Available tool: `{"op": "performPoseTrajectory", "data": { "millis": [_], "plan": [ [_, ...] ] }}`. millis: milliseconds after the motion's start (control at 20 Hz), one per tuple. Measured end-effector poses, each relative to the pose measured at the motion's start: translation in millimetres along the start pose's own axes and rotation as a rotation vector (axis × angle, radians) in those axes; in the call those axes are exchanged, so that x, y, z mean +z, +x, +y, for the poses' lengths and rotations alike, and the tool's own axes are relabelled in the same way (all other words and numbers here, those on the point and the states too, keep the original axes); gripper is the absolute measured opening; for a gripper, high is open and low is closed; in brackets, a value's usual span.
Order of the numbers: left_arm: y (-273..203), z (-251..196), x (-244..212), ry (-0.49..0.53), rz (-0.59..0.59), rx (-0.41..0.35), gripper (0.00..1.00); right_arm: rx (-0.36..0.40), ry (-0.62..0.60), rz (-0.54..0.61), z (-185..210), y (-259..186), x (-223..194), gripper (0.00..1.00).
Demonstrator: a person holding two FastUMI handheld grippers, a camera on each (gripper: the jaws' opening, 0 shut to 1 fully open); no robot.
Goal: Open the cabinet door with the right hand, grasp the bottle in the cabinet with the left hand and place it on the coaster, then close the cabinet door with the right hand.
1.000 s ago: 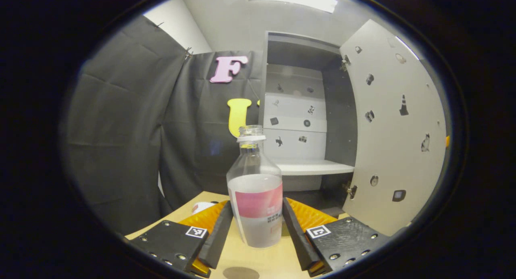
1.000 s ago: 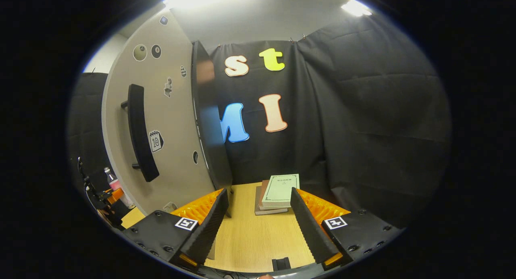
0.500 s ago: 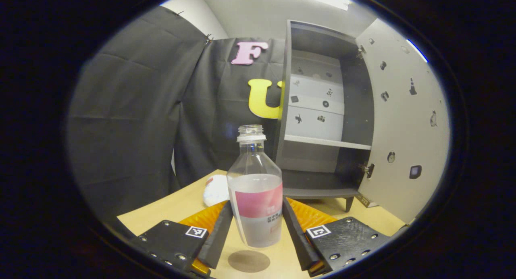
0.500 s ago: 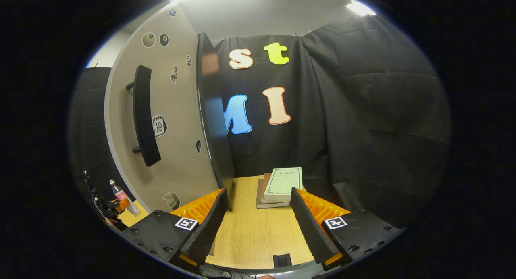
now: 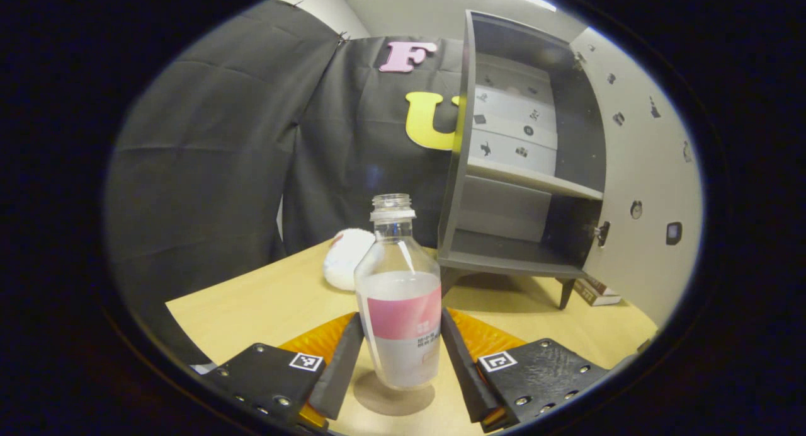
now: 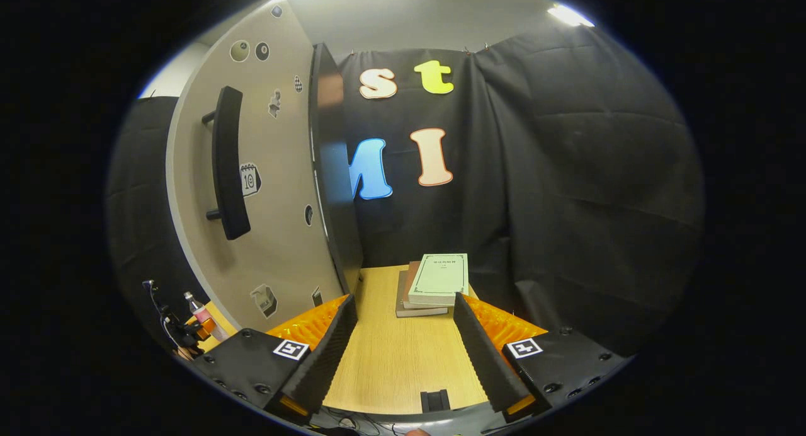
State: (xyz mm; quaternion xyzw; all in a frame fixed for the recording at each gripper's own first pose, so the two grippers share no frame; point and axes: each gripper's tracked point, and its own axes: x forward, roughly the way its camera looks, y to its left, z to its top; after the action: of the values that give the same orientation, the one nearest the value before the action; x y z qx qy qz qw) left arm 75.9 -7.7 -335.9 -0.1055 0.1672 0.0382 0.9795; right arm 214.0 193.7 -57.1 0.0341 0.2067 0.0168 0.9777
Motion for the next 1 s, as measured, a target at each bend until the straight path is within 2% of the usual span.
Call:
{"op": "performPoseTrajectory", "data": {
  "millis": [350, 800, 1000],
  "plan": [
    [5, 4, -42, 0.070, 0.036, 0.033, 0.74, 0.006, -0.028, 0.024, 8, 4, -5, 0.98],
    [-9, 0, -41, 0.095, 0.028, 0.066, 0.76, 0.026, -0.041, 0.023, 16, 8, -5, 0.98],
    [-11, -2, -33, 0.111, 0.023, 0.083, 0.81, 0.026, -0.028, 0.024, 14, 9, -8, 0.98]
  ]
}}
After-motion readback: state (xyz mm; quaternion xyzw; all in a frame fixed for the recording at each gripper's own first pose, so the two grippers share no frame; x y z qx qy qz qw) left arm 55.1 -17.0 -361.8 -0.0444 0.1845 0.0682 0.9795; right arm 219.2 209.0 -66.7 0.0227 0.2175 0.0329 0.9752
